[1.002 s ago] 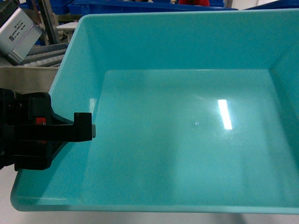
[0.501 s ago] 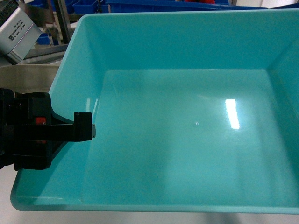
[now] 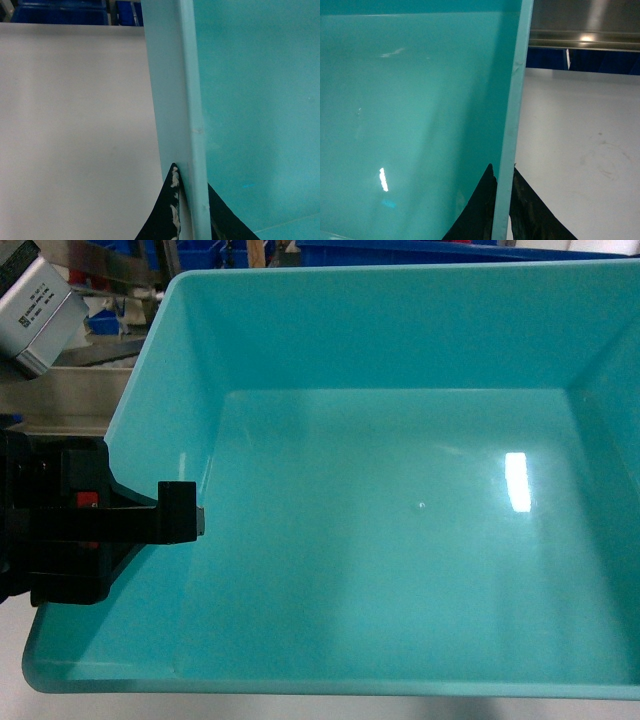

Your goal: Organize blue bins on left shelf correctly

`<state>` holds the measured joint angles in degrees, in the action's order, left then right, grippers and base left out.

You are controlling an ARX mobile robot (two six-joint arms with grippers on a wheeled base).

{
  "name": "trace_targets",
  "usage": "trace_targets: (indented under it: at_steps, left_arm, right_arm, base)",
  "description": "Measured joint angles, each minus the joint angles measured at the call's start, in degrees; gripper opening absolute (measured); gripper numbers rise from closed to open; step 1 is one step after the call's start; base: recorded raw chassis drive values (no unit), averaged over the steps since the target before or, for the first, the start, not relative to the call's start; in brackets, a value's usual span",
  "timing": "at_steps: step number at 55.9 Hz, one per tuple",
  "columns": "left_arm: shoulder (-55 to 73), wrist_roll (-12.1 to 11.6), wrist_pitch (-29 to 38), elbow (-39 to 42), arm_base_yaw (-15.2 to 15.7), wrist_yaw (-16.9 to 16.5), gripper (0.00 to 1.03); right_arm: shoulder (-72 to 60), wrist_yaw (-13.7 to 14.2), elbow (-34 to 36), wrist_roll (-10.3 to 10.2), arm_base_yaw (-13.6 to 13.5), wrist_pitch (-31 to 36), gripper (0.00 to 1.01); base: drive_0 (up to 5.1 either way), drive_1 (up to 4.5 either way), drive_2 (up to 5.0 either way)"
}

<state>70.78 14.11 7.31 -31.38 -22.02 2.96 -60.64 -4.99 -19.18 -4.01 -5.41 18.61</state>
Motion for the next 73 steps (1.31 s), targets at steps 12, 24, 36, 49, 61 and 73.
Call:
trace_targets:
  at_steps: [12,24,36,49,61,73]
  left_arm:
    - [0.0,0.0,0.0,0.0,0.0,0.0,0.02]
    - [0.0,0.0,-0.1,0.0,0.0,0.0,0.02]
    - [0.0,0.0,-0.2,0.0,0.0,0.0,0.02]
    - [0.0,0.0,-0.1,0.0,0.0,0.0,0.02]
    - [0.0,0.0,-0.1,0.0,0.0,0.0,0.02]
    - [0.0,0.0,-0.1,0.0,0.0,0.0,0.02]
  right_arm:
    - [0.0,0.0,0.0,0.0,0.0,0.0,0.07]
    - [0.0,0.0,0.0,0.0,0.0,-0.1,0.07]
    - [0.0,0.0,0.0,0.0,0.0,-0.1,0.07]
    - [0.0,0.0,0.0,0.0,0.0,-0.1,0.07]
    - [0.0,0.0,0.0,0.0,0.0,-0.1,0.07]
    - [0.0,0.0,0.0,0.0,0.0,-0.1,0.07]
  base:
    - [-4.7,1.52,3.5]
    - [-4.8,2.95,2.1]
    - [-4.5,4.01,0.9]
    - [-4.5,4.00,0.9]
    - [-4.7,3.69,1.2]
    - [-4.9,3.40,1.3]
